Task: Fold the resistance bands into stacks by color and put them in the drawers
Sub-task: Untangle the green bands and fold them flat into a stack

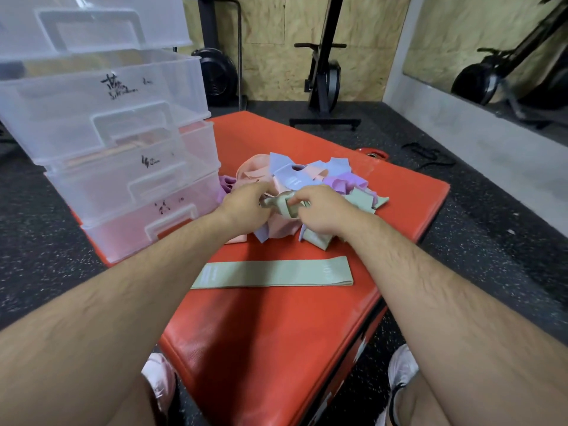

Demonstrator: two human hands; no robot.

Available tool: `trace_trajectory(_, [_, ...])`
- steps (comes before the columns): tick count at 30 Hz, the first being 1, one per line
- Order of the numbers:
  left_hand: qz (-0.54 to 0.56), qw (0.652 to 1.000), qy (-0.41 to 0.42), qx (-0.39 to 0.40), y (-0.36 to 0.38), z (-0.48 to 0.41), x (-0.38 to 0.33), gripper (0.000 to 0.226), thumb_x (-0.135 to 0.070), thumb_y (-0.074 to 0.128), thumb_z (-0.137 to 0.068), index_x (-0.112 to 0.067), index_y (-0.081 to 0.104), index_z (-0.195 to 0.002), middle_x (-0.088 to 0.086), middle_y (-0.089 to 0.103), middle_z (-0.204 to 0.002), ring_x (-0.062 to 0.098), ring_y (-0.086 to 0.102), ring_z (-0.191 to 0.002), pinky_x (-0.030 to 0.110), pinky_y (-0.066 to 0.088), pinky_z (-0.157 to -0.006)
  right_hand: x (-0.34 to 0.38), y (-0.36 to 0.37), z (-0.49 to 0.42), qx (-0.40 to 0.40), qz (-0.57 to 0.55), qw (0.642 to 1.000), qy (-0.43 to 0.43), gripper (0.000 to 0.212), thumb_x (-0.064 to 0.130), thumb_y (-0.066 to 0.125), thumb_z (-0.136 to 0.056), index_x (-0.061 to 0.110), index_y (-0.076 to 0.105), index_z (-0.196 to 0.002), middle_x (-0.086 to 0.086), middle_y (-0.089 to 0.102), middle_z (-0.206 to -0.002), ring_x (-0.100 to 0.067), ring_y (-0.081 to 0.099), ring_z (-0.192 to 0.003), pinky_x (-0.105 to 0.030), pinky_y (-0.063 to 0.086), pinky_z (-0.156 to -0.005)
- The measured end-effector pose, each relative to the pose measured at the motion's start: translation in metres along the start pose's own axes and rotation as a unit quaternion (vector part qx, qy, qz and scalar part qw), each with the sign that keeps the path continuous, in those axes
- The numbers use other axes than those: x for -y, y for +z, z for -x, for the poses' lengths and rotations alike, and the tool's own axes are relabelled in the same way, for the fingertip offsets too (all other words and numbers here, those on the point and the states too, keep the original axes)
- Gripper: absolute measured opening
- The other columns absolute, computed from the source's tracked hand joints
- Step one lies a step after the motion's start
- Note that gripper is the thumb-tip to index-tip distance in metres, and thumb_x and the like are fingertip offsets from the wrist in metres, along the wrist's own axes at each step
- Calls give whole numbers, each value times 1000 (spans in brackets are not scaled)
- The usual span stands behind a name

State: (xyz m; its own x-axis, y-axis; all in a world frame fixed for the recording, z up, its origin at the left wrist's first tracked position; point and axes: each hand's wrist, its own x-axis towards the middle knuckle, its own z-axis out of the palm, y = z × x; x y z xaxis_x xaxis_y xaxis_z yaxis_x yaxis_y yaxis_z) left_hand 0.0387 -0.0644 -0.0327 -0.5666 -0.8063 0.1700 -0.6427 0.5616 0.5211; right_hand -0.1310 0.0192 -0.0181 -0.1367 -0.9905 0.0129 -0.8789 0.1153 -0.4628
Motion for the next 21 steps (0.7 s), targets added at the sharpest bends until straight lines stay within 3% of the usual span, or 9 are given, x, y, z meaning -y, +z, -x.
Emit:
trace_trajectory(2, [59,998,-1,-25,-2,-1,-2,22,-10,58,-89,-21,66,-105,-5,67,-98,16,64,-92,19,45,-72,2,-2,0,-30,-24,999,-29,44,10,46,-91,24,66,-127,1,60,-134,-20,54,-123,-37,44,-105])
trace_trajectory(5, [144,986,-3,-84,-15,1,-10,25,-6,62,-86,-21,64,-105,-7,64,-103,6,61,-84,6,43,-65,4,-5,-1,-92,-53,991,-80,46,0,47,-90,12,62,-132,-2,56,-140,-18,45,-134,-25,30,-113])
trace_trajectory(8, [206,968,14,-140,-29,8,-20,23,-8,65,-89,-20,66,-108,-6,59,-111,-2,59,-88,9,46,-70,7,-14,0,-154,-93,975,-128,47,-4,46,-89,6,61,-133,-4,53,-142,-17,45,-134,-27,32,-115])
trace_trajectory(12, [294,937,56,-178,-43,20,-36,30,-13,66,-92,-32,61,-115,-4,57,-124,-4,61,-100,15,49,-73,24,-34,10,-226,-183,942,-166,49,-8,47,-90,7,57,-136,4,48,-143,0,42,-130,-11,33,-105])
trace_trajectory(16, [369,907,86,-182,-55,32,-57,34,-16,68,-92,-27,59,-123,-1,59,-123,3,63,-103,19,56,-69,42,-55,22,-264,-267,907,-191,48,-6,50,-91,14,59,-134,10,48,-144,-2,46,-132,-12,43,-88])
trace_trajectory(18, [390,897,93,-185,-60,37,-64,35,-21,69,-92,-28,58,-124,-2,62,-121,8,64,-105,23,58,-75,48,-61,31,-277,-295,892,-202,46,-5,52,-92,21,61,-128,9,53,-141,2,51,-125,-13,46,-89])
trace_trajectory(21, [426,881,74,-190,-67,43,-69,32,-28,68,-93,-28,59,-124,2,65,-115,13,65,-104,24,56,-80,50,-66,43,-288,-321,880,-200,39,0,55,-91,23,67,-119,12,60,-132,-2,59,-110,-37,56,-89])
